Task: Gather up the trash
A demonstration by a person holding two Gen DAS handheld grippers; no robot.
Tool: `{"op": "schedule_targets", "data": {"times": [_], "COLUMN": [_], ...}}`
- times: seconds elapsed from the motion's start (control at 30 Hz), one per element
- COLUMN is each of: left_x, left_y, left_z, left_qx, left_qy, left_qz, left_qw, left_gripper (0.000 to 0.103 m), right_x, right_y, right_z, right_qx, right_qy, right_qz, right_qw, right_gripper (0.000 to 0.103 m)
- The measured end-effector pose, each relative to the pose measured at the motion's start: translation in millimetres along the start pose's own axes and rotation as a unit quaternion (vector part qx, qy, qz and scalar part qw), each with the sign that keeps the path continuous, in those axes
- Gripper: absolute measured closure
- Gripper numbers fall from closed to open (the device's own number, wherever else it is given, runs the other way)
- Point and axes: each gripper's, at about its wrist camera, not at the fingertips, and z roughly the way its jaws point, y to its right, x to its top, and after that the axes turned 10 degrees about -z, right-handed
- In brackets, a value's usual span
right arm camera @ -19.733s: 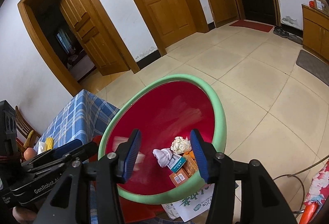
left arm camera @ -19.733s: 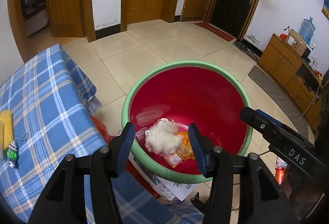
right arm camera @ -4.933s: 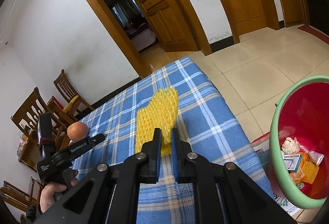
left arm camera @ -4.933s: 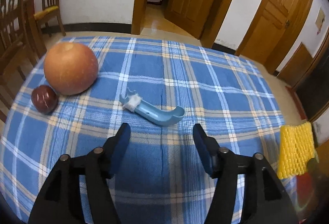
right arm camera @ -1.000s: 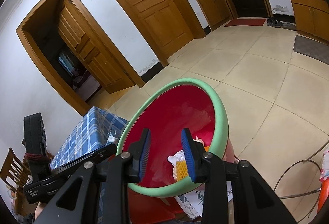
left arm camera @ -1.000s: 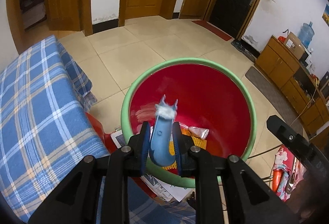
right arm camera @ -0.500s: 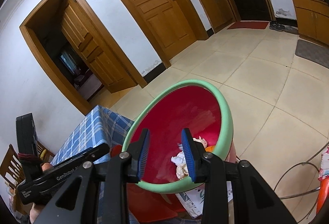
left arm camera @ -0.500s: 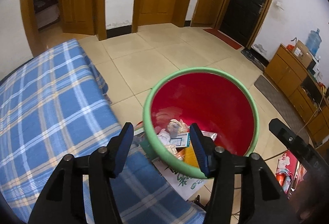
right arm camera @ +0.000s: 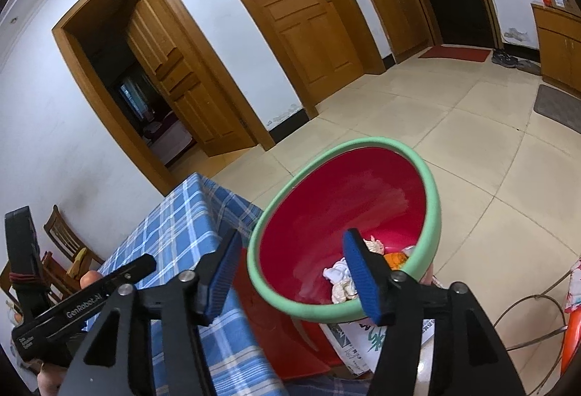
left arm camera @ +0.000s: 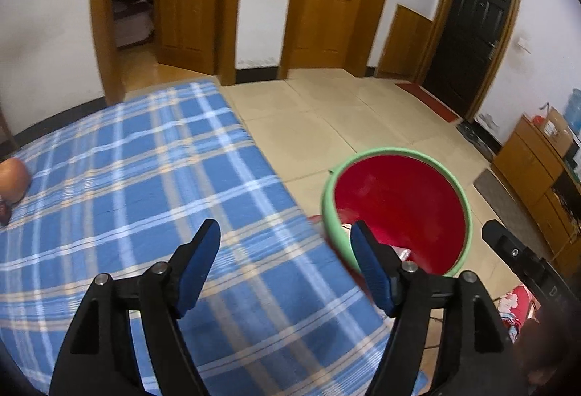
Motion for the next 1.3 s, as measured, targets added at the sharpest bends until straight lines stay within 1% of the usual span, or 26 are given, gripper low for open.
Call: {"op": "schedule_targets", "data": {"times": [0.07,0.13,0.3,0.37,0.63,0.73,0.83,0.93,1.03,1.3], "left_x": [-1,-2,-8,-11,-22,-27,-31,-36,-42,-54], "left_y": [-10,-19,-42,-49,-82,-94,-104,-113,-121,-135], "left_z": [-11,-20,-42,-50,-82,-94,-104,-112,-119,-131], "left_qx": [0.006,0.012,0.028,0.036,0.071,0.082,0.093,0.107,0.114,0.143], "left_qy": [0.007,0.014,0.025,0.029,0.055,0.061,0.067,0.074,0.077,0.085], "left_qz": [-0.010,-0.019,-0.041,-0.050,-0.074,-0.084,-0.090,-0.095,-0.103,-0.114], "left_qw": [0.9999,0.9997,0.9985,0.9977,0.9932,0.9913,0.9893,0.9869,0.9851,0.9794], "left_gripper": [0.026,0.024,0.023,0.023,0.023,0.023,0.023,0.023,0.023,0.023], "right_x": [-1,-1,-5,-6,-14,-19,-25,-30,-36,-49], "right_y": [-7,-15,-37,-46,-81,-95,-110,-125,-141,-166], "right_z": [-2,-4,-9,-10,-14,-17,-20,-23,-25,-28], "right_qx": [0.004,0.008,0.020,0.024,0.040,0.044,0.053,0.061,0.070,0.088], "right_qy": [0.000,-0.001,-0.001,-0.003,-0.011,-0.011,-0.012,-0.012,-0.013,-0.017], "right_qz": [-0.007,-0.013,-0.036,-0.045,-0.079,-0.090,-0.103,-0.119,-0.132,-0.158], "right_qw": [1.000,1.000,0.999,0.999,0.996,0.995,0.993,0.991,0.989,0.983], "right_gripper": [0.035,0.034,0.029,0.024,0.018,0.008,0.008,0.004,0.002,0.002]}}
